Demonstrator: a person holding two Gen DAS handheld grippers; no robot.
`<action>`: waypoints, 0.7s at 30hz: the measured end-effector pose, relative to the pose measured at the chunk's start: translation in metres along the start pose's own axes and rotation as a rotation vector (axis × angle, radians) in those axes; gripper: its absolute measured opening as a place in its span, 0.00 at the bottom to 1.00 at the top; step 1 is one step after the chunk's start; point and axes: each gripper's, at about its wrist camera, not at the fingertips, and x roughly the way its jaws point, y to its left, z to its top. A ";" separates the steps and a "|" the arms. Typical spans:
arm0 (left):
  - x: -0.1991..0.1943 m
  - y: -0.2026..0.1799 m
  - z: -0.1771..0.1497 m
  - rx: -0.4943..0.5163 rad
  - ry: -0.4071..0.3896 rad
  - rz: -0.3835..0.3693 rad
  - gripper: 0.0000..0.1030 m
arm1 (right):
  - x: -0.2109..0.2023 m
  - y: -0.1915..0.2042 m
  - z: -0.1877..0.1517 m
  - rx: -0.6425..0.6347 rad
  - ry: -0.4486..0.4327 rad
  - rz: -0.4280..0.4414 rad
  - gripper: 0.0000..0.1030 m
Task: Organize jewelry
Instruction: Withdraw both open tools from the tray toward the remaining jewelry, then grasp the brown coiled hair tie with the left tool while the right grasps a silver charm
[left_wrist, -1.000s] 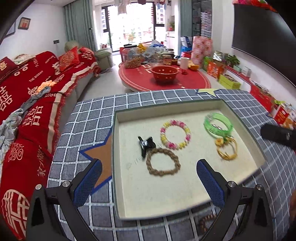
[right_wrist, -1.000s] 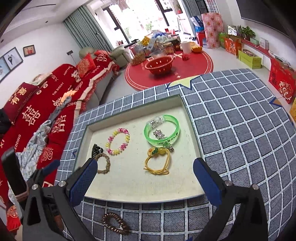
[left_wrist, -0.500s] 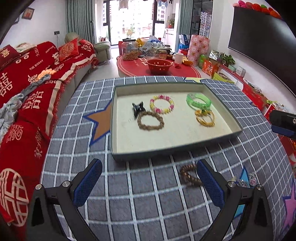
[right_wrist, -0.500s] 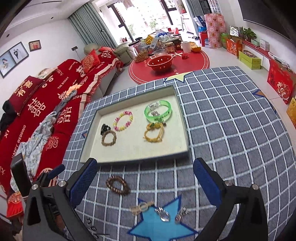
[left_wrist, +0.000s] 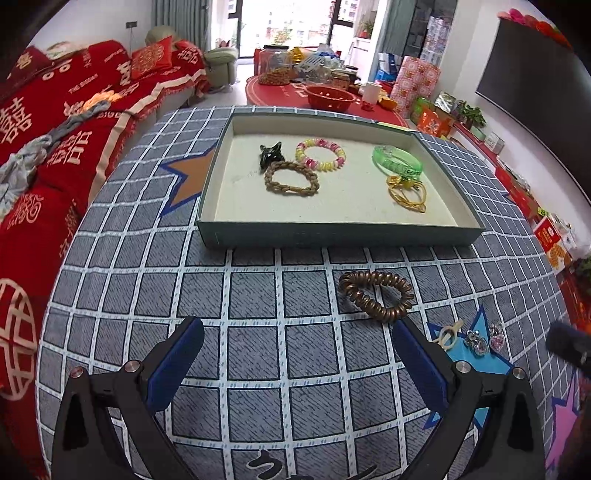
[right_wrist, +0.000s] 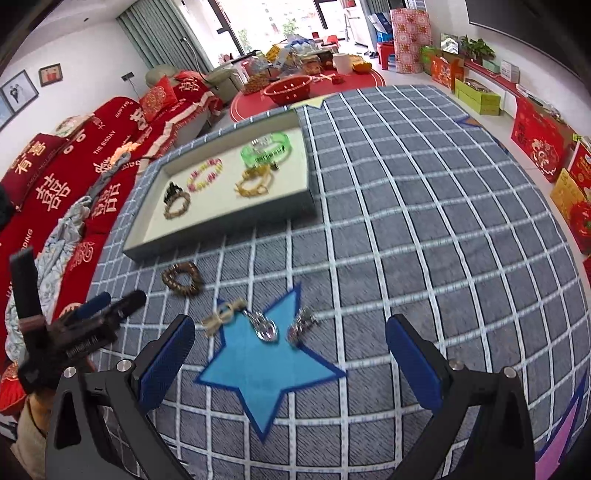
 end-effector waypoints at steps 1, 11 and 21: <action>0.003 0.001 0.000 -0.017 0.010 -0.001 1.00 | 0.001 0.000 -0.003 -0.003 0.004 -0.007 1.00; 0.020 0.001 0.004 -0.075 0.053 -0.001 1.00 | 0.014 -0.001 -0.025 -0.069 0.021 -0.108 1.00; 0.029 -0.011 0.011 -0.038 0.039 0.041 1.00 | 0.032 0.005 -0.030 -0.104 0.035 -0.145 0.76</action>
